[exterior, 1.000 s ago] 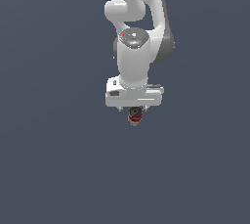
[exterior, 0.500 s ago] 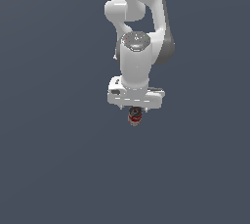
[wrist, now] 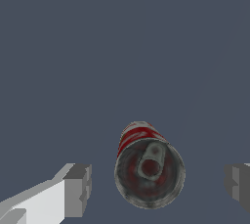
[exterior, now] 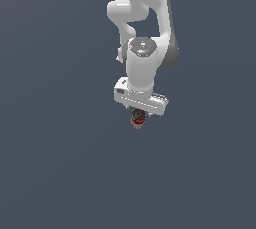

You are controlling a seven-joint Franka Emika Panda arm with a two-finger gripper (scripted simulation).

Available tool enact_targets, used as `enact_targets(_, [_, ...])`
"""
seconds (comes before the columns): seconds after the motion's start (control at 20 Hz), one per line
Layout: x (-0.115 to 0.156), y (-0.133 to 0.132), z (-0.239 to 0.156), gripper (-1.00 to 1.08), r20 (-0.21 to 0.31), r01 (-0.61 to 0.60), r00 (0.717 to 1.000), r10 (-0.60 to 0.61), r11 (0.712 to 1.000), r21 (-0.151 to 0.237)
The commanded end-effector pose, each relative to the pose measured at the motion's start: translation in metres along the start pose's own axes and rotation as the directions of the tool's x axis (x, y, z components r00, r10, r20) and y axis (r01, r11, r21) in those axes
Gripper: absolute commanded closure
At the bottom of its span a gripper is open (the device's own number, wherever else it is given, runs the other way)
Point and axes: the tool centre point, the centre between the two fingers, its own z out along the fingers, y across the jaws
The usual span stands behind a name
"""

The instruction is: Pick up the object and move it to a goal position.

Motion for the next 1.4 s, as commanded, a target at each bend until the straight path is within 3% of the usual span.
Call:
enact_targets(0.0, [-0.004,0.0,0.004,-0.92,0.001,-0.064,0.998,0.064,0.998,-0.004])
enact_targets(0.65, [-0.021,0.002,0.022,-0.92,-0.003,-0.313,0.95,0.313,0.95,-0.021])
enact_targets(1.0, [-0.024,0.002,0.025,-0.92,-0.005,-0.359,0.933,0.359,0.933,-0.024])
enact_targets(1.35, [-0.024,0.002,0.031,-0.92,-0.005,-0.358,0.934,0.358,0.933,-0.024])
